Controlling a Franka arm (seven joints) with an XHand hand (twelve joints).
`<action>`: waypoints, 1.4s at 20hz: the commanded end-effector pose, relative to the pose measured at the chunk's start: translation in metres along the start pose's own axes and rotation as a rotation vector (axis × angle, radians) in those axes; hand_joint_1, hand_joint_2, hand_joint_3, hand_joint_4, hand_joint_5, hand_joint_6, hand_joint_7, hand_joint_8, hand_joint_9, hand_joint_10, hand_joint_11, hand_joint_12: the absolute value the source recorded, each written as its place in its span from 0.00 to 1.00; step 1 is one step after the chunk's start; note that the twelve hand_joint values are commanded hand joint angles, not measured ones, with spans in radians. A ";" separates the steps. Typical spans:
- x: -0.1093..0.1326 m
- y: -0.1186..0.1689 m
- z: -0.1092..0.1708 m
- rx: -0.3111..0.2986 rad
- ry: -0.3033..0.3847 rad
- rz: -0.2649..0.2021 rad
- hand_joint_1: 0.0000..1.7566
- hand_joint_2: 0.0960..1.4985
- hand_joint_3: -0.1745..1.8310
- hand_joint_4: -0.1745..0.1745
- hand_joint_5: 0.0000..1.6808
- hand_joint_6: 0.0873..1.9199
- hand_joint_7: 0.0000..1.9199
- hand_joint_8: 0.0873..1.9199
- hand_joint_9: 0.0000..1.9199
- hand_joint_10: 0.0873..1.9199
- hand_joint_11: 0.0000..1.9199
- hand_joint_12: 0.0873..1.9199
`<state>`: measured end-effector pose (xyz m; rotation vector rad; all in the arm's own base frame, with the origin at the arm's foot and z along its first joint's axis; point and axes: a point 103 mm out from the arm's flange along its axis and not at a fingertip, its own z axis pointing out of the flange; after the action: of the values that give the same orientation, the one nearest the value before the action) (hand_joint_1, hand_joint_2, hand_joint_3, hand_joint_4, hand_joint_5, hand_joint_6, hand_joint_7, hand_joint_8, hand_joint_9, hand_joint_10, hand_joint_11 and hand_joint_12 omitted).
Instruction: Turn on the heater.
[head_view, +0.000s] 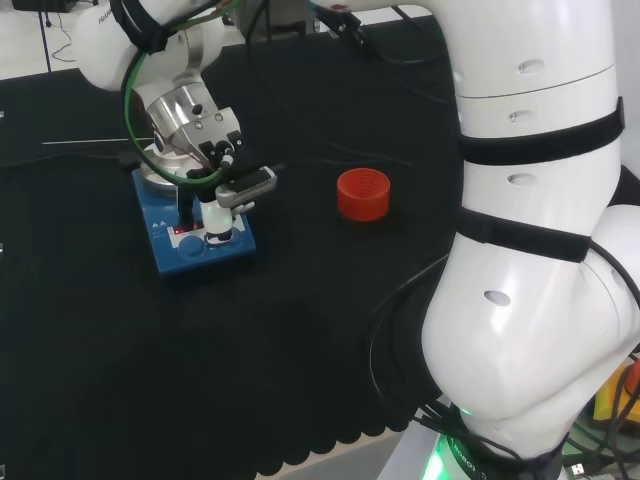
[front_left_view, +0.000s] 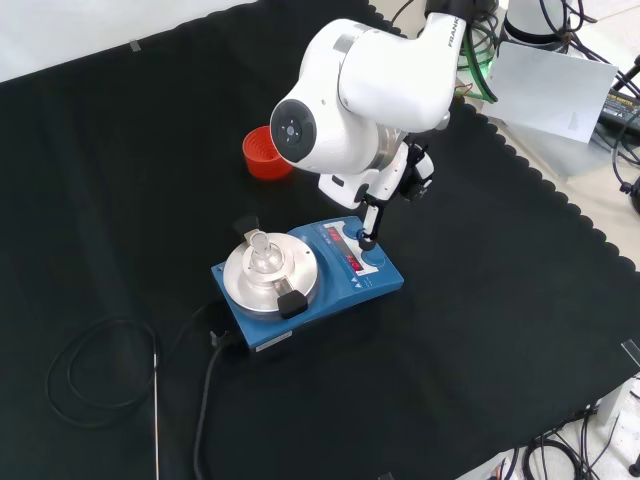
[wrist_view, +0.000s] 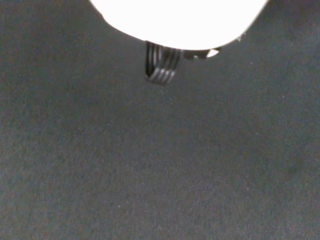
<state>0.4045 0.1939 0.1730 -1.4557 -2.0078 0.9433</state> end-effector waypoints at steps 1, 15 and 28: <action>0.000 0.002 0.002 0.010 0.001 0.001 0.83 0.26 0.78 0.47 0.22 0.03 0.82 0.86 0.85 0.77 0.80 0.78; 0.001 0.005 0.007 0.024 -0.007 0.009 0.83 0.26 0.78 0.46 0.24 0.03 0.82 0.86 0.85 0.77 0.80 0.78; -0.001 0.007 0.012 0.030 0.001 0.003 0.83 0.26 0.78 0.46 0.25 0.03 0.83 0.86 0.85 0.77 0.80 0.78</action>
<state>0.4015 0.1929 0.1613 -1.4457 -1.9836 0.9781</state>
